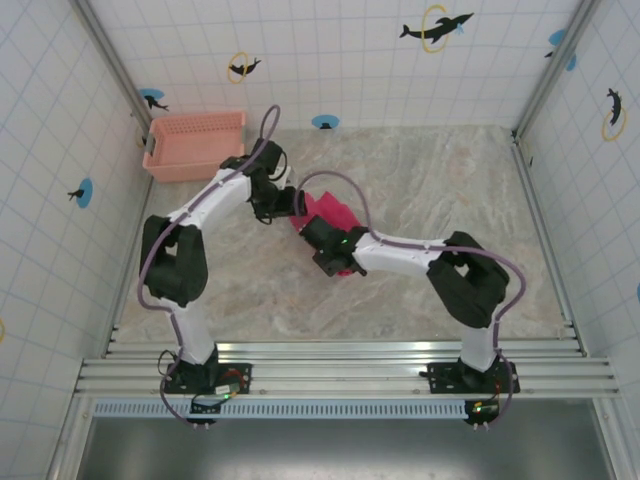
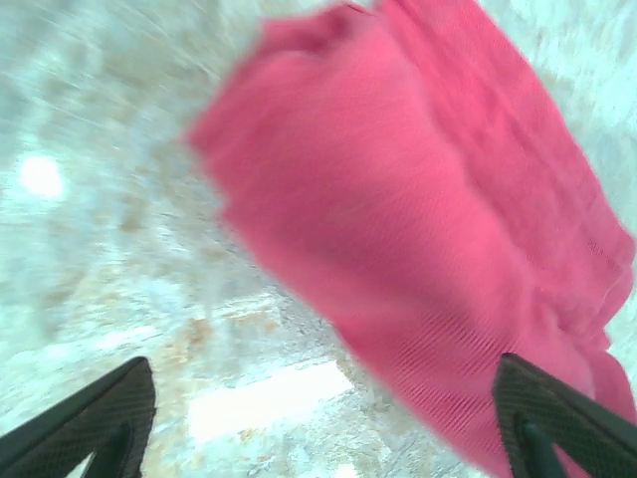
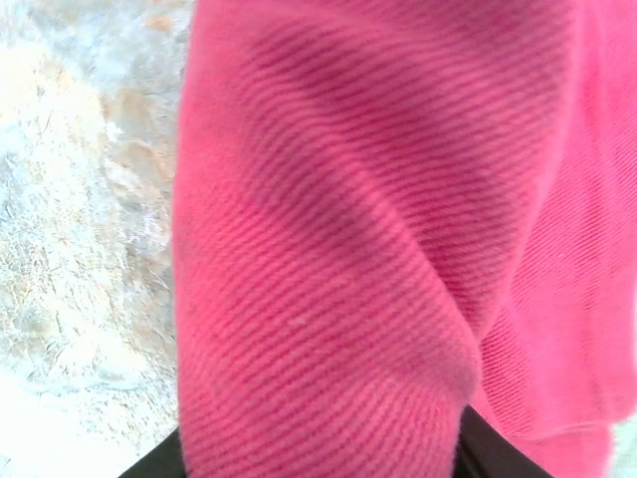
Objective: Roll up the long pants
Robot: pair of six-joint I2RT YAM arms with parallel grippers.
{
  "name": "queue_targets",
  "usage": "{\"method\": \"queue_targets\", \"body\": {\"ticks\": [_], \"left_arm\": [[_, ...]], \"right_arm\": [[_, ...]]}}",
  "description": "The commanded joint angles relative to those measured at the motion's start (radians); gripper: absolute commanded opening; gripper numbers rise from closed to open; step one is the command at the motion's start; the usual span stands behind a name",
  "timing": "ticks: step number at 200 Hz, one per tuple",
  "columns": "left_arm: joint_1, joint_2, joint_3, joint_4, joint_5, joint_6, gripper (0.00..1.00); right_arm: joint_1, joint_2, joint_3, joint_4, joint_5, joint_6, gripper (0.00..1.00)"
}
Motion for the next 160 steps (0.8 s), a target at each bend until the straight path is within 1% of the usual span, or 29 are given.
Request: {"method": "queue_targets", "body": {"ticks": [1,13,16,26,40,52,59,64,73,95,117,125,142,160], "left_arm": [[0.013,-0.065,0.02,-0.024,-0.083,0.064,0.95],[0.005,-0.075,-0.001,0.008,-0.08,0.104,0.97],[0.002,-0.078,-0.007,0.012,-0.086,0.112,0.97],[-0.017,-0.09,-0.038,0.037,-0.106,0.154,0.97],[-0.054,-0.11,-0.093,0.073,-0.181,0.193,0.98],[-0.079,-0.126,-0.147,0.121,-0.195,0.186,0.97],[-0.08,-0.126,-0.167,0.151,-0.156,0.153,0.97],[-0.079,-0.122,-0.206,0.174,-0.116,0.118,0.97],[-0.079,-0.103,-0.227,0.209,-0.072,0.07,0.98],[-0.08,-0.003,-0.211,0.257,0.046,-0.039,0.98],[-0.08,0.087,-0.184,0.305,0.15,-0.138,0.98],[-0.079,0.105,-0.184,0.314,0.159,-0.173,0.98],[-0.08,0.101,-0.185,0.401,0.214,-0.238,0.98],[-0.078,0.08,-0.224,0.507,0.27,-0.307,0.98]], "right_arm": [[-0.132,-0.037,-0.149,0.105,-0.413,0.232,0.2],[-0.191,-0.038,-0.203,0.213,-0.551,0.321,0.2],[-0.202,-0.035,-0.21,0.235,-0.603,0.342,0.2],[-0.234,-0.023,-0.232,0.297,-0.691,0.412,0.2],[-0.27,0.001,-0.269,0.417,-0.805,0.531,0.2],[-0.297,0.032,-0.315,0.619,-0.903,0.671,0.2],[-0.309,0.05,-0.346,0.739,-0.936,0.756,0.2],[-0.317,0.066,-0.364,0.813,-0.953,0.799,0.2],[-0.328,0.095,-0.388,0.92,-0.977,0.871,0.2],[-0.332,0.173,-0.424,1.082,-1.007,0.961,0.2],[-0.329,0.233,-0.45,1.18,-1.011,1.002,0.2],[-0.328,0.25,-0.455,1.194,-1.013,1.006,0.2],[-0.332,0.281,-0.467,1.231,-1.013,1.016,0.2],[-0.333,0.309,-0.473,1.266,-1.016,1.025,0.2]]}}
